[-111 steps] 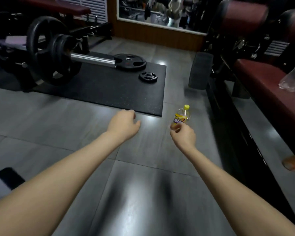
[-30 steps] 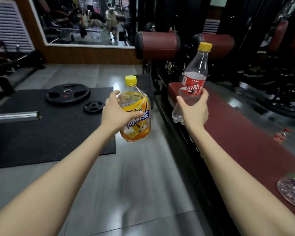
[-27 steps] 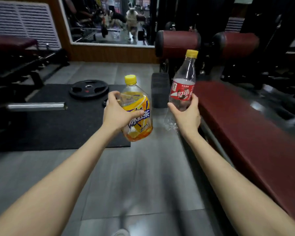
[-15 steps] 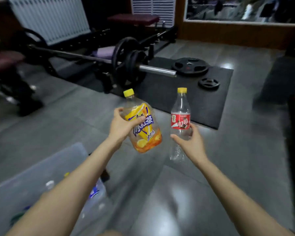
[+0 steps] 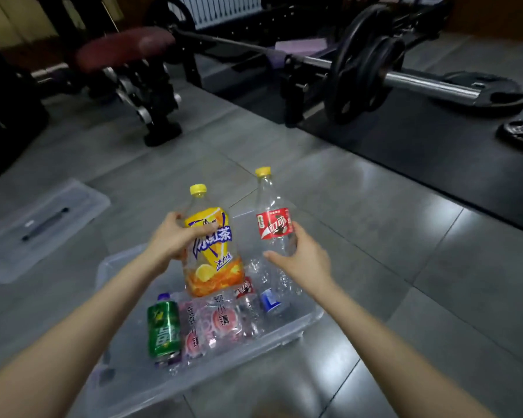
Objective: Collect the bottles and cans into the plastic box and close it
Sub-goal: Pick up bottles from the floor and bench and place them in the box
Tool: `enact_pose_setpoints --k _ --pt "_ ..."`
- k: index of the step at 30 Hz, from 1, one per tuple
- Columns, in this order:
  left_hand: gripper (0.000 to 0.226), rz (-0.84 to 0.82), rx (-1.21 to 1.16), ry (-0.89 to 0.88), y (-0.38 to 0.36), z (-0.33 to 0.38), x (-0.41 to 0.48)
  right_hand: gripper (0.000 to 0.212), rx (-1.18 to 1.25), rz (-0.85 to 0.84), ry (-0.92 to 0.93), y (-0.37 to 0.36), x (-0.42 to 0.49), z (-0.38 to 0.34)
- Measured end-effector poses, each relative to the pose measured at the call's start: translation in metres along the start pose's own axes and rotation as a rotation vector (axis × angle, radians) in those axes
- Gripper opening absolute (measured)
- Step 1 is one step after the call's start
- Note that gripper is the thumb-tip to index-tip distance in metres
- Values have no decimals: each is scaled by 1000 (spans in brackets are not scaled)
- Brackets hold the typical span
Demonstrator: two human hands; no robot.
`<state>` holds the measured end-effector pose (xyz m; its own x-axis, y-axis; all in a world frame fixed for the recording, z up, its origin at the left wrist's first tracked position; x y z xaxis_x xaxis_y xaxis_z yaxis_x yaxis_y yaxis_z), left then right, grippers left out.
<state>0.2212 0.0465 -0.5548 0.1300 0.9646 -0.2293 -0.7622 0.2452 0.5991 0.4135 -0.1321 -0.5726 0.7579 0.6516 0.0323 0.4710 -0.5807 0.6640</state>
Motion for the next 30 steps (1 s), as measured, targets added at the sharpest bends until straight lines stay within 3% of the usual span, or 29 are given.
enact_pose_setpoints --k 4,8,13,16,22,26,28,30 --pt "88 -46 116 33 13 -32 23 70 -258 -118 23 -59 -7 -1" --pt "73 -129 253 42 17 -57 36 54 -557 -262 -66 -107 -11 32" --pt "46 -167 300 59 21 -82 44 36 -634 -327 -117 -131 -12 55" --pt "62 -215 450 62 23 -101 42 28 -722 -317 -25 -137 -12 51" --pt "58 -342 877 42 18 -137 26 18 -751 -267 180 -145 -11 20" --pt "42 -395 825 39 2 -157 19 18 -736 -300 216 -154 -14 12" --pt "50 -373 767 72 -3 -158 15 19 -730 -305 230 -153 -15 9" --pt "58 -356 866 24 -4 -152 13 18 -713 -293 244 -150 -17 7"
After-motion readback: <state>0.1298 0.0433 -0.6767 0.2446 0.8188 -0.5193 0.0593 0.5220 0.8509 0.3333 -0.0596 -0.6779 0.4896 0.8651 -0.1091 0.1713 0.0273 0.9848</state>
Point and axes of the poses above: each hand's wrist, its own x-axis towards the middle knuckle, its own y-axis out of the back of the hand, z = x × y, the point moved 10 cm from there along x, towards the middle knuckle, and after that the axes turned 13 degrees about z, right-handed, at the moved point
